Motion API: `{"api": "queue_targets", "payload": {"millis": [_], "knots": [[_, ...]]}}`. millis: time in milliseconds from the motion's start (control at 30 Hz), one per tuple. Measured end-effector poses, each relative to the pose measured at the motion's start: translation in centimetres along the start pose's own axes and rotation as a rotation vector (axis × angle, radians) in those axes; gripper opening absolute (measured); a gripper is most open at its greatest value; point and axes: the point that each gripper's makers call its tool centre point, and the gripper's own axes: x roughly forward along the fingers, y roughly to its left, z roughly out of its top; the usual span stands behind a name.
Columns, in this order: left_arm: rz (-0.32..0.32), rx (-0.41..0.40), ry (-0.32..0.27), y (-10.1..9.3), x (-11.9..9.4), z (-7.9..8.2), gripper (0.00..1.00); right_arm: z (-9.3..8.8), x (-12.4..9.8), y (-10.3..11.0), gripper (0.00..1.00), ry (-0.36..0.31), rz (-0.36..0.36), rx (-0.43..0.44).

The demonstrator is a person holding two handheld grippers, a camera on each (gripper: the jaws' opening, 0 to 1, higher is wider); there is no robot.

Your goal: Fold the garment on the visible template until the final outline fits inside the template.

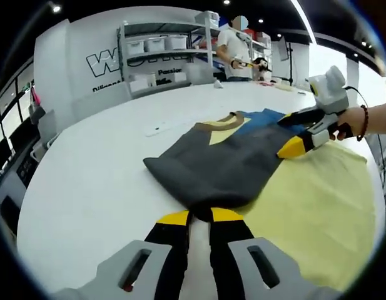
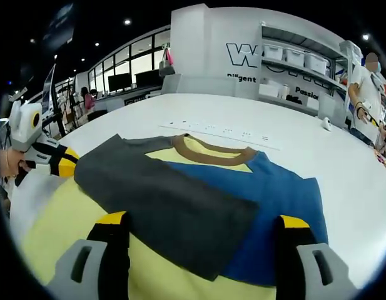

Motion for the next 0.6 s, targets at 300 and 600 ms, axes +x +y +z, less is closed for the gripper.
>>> {"api": "queue_targets", "payload": {"millis": [300, 600], "knots": [[0.0, -0.009, -0.002, 0.18, 0.16, -0.03, 0.0, -0.03, 0.19, -0.18, 0.96, -0.001, 0.0, 0.001], [-0.011, 0.004, -0.001, 0.28, -0.33, -0.28, 0.0, -0.06, 0.31, -0.35, 0.97, -0.002, 0.0, 0.0]]}}
